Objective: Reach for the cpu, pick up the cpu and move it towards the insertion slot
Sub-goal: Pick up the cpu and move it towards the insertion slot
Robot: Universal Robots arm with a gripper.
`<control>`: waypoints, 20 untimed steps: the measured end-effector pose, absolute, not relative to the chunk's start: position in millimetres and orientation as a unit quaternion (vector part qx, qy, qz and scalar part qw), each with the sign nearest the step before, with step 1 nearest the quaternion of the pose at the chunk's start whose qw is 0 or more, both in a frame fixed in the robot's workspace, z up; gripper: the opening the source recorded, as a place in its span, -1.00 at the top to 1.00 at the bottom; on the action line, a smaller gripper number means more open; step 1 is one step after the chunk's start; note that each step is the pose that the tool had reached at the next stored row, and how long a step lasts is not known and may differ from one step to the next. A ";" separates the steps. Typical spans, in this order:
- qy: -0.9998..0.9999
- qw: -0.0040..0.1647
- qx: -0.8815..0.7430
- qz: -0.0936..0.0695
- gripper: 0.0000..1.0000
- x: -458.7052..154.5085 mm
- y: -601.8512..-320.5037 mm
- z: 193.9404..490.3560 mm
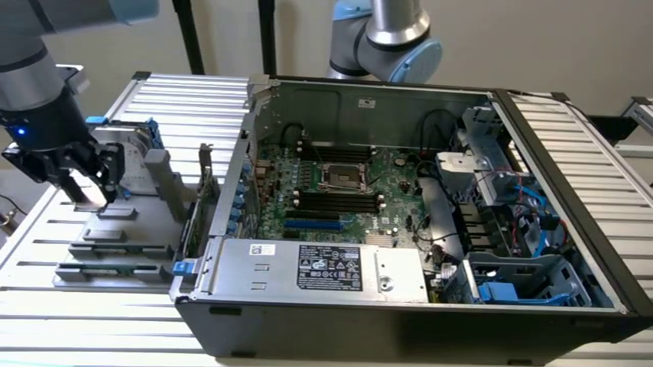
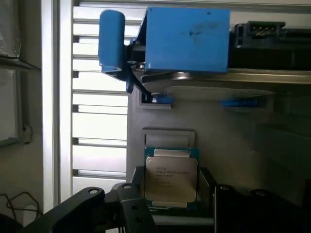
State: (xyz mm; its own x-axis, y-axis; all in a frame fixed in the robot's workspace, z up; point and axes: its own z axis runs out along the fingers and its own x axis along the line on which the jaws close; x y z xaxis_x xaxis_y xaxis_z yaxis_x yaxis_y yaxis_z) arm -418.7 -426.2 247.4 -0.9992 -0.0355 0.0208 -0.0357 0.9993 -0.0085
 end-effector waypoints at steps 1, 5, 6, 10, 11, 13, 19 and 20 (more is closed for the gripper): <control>-1.000 0.010 0.018 0.004 -0.07 -418.2 -426.2 252.1; -1.000 0.010 0.018 0.004 -0.07 -415.7 -426.2 270.3; -1.000 0.010 0.018 0.004 -0.07 -415.1 -426.2 274.9; -1.000 0.010 0.018 0.004 -0.07 -411.4 -426.2 293.2; -1.000 0.010 0.018 0.004 -0.07 -410.2 -426.2 297.7; -1.000 0.010 0.018 0.004 -0.07 -406.9 -426.2 306.9; -1.000 0.011 0.018 0.004 -0.07 -391.0 -426.1 334.1; -1.000 0.011 0.018 0.004 -0.07 -388.0 -426.1 338.6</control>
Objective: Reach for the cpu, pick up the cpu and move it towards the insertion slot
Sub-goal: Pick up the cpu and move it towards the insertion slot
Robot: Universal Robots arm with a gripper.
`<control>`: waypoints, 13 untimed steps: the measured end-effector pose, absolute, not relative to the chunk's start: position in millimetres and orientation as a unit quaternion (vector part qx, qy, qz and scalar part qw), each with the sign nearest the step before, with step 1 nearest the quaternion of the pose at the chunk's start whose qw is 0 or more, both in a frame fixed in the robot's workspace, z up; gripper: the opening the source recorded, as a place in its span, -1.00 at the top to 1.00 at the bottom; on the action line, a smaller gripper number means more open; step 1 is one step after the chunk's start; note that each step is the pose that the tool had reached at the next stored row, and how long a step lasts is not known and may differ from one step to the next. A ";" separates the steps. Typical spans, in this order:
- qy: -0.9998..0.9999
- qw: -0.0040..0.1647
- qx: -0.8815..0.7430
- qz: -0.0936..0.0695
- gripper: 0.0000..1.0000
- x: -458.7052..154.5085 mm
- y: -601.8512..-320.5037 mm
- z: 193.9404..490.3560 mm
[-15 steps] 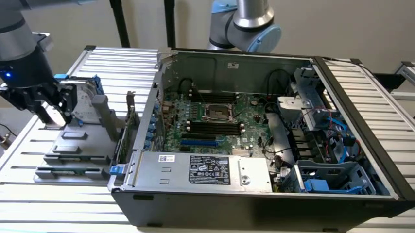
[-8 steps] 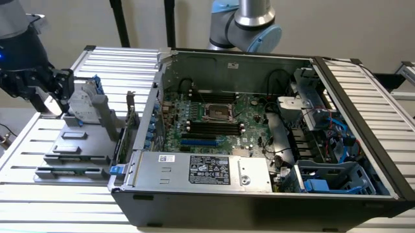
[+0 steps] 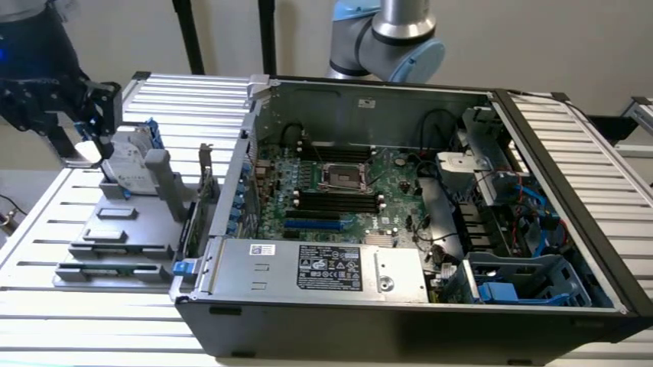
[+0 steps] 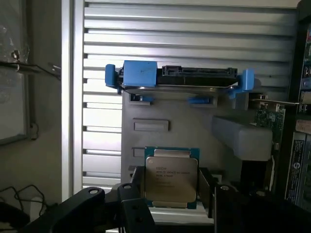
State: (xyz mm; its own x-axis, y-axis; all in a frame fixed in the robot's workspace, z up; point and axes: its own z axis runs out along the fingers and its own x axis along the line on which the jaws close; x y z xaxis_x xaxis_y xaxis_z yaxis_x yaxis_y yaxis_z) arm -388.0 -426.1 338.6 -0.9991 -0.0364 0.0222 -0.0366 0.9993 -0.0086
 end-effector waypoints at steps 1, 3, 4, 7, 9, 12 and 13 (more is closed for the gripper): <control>-1.000 0.011 0.018 0.004 -0.07 -384.7 -426.1 343.1; -1.000 0.012 0.018 0.004 -0.07 -377.7 -426.0 352.1; -1.000 0.012 0.018 0.004 -0.07 -373.7 -425.9 357.0; -1.000 0.012 0.019 0.004 -0.07 -362.8 -425.4 366.6; -1.000 0.012 0.019 0.004 -0.07 -355.1 -425.1 370.9; -1.000 0.012 0.018 0.004 -0.07 -342.8 -424.5 376.0; -1.000 0.012 0.018 0.004 -0.07 -338.7 -424.2 377.3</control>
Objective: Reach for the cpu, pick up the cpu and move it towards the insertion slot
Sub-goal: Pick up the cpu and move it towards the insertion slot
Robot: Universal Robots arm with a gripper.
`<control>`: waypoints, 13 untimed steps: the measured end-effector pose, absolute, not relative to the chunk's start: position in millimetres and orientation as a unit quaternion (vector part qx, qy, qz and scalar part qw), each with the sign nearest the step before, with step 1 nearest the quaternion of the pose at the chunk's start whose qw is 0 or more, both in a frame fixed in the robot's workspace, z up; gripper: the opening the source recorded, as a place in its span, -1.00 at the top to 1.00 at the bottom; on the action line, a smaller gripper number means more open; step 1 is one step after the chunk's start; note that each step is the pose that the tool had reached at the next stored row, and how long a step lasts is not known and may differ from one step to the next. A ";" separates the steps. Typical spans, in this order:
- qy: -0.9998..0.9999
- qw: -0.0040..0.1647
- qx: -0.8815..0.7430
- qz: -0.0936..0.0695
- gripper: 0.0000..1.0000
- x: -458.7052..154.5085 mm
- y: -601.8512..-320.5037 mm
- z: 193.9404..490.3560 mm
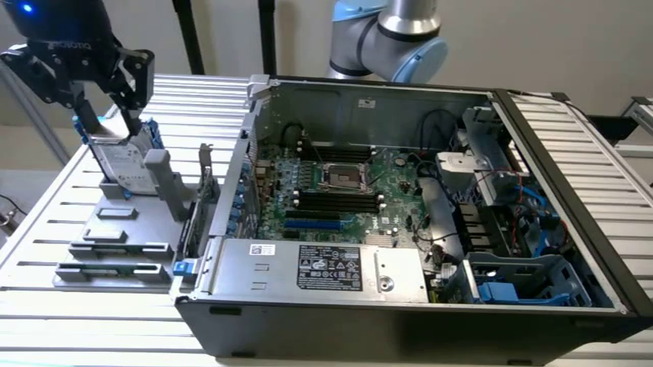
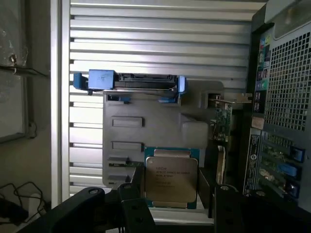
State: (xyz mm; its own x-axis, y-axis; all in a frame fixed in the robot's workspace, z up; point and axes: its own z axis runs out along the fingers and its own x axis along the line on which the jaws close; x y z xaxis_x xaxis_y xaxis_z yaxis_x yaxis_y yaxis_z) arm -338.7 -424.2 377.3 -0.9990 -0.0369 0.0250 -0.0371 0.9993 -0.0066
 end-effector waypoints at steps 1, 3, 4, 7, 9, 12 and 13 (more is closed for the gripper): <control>-1.000 0.012 0.018 0.003 -0.07 -334.5 -424.0 378.6; -1.000 0.013 0.019 0.003 -0.07 -326.3 -423.5 381.2; -1.000 0.013 0.019 0.003 -0.07 -322.2 -423.2 382.4; -1.000 0.013 0.018 0.003 -0.07 -309.8 -422.5 386.1; -1.000 0.012 0.019 0.003 -0.07 -301.1 -422.0 388.4; -1.000 0.013 0.019 0.002 -0.07 -288.3 -421.2 390.9; -1.000 0.012 0.019 0.002 -0.07 -284.0 -420.9 391.3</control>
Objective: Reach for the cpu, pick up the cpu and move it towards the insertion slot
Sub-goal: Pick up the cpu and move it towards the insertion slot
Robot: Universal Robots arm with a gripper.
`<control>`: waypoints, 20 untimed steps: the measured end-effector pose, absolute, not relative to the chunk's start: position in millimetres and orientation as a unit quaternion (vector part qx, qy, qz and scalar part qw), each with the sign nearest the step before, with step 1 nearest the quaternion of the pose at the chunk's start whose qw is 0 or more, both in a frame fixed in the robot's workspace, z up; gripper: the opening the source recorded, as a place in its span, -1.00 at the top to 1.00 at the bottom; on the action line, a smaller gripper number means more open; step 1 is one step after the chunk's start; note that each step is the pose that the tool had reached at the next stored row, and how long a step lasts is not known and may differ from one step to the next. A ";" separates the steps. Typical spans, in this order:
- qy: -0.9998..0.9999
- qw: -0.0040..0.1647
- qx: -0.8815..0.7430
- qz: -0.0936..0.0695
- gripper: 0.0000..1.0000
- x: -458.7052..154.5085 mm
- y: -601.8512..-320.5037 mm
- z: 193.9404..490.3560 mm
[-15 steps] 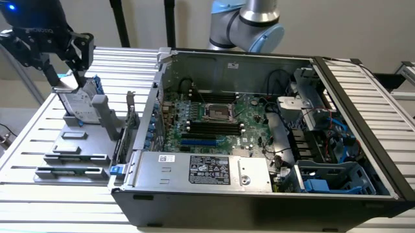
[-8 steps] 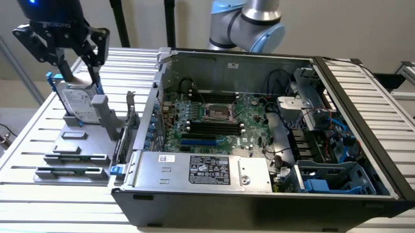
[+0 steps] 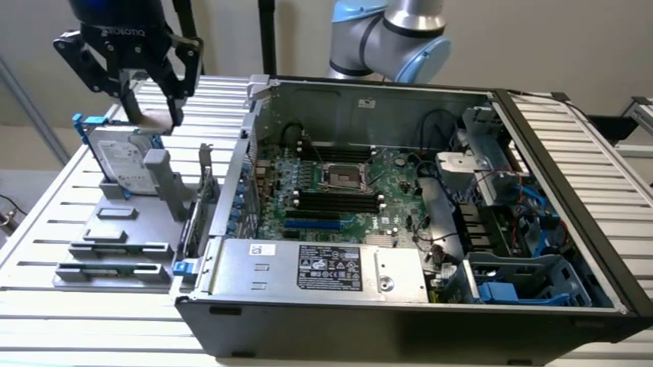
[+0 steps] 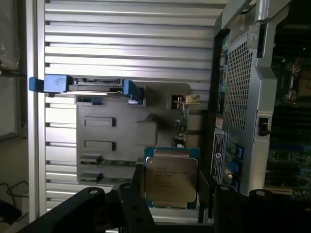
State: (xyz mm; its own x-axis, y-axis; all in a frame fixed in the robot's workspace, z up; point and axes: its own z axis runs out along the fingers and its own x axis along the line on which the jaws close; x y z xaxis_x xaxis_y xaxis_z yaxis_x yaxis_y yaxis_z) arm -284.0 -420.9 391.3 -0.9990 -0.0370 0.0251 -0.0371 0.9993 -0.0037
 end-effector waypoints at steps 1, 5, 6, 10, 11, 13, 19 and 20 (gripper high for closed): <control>-1.000 0.013 0.019 0.002 -0.07 -279.7 -420.7 391.8; -1.000 0.013 0.019 0.001 -0.07 -262.5 -419.6 393.6; -1.000 0.013 0.019 0.001 -0.07 -258.1 -419.3 394.1; -1.000 0.013 0.019 0.001 -0.07 -240.5 -418.2 395.9; -1.000 0.012 0.019 0.000 -0.07 -236.0 -417.9 396.4; -1.000 0.012 0.019 0.000 -0.07 -227.3 -417.3 397.1; -1.000 0.012 0.019 -0.001 -0.07 -200.6 -415.2 397.8; -1.000 0.012 0.019 -0.001 -0.07 -196.1 -414.8 397.8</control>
State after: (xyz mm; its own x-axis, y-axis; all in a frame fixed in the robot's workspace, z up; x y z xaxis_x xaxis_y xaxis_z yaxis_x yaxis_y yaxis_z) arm -196.1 -414.8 397.8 -0.9990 -0.0371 0.0248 -0.0371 0.9993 0.0030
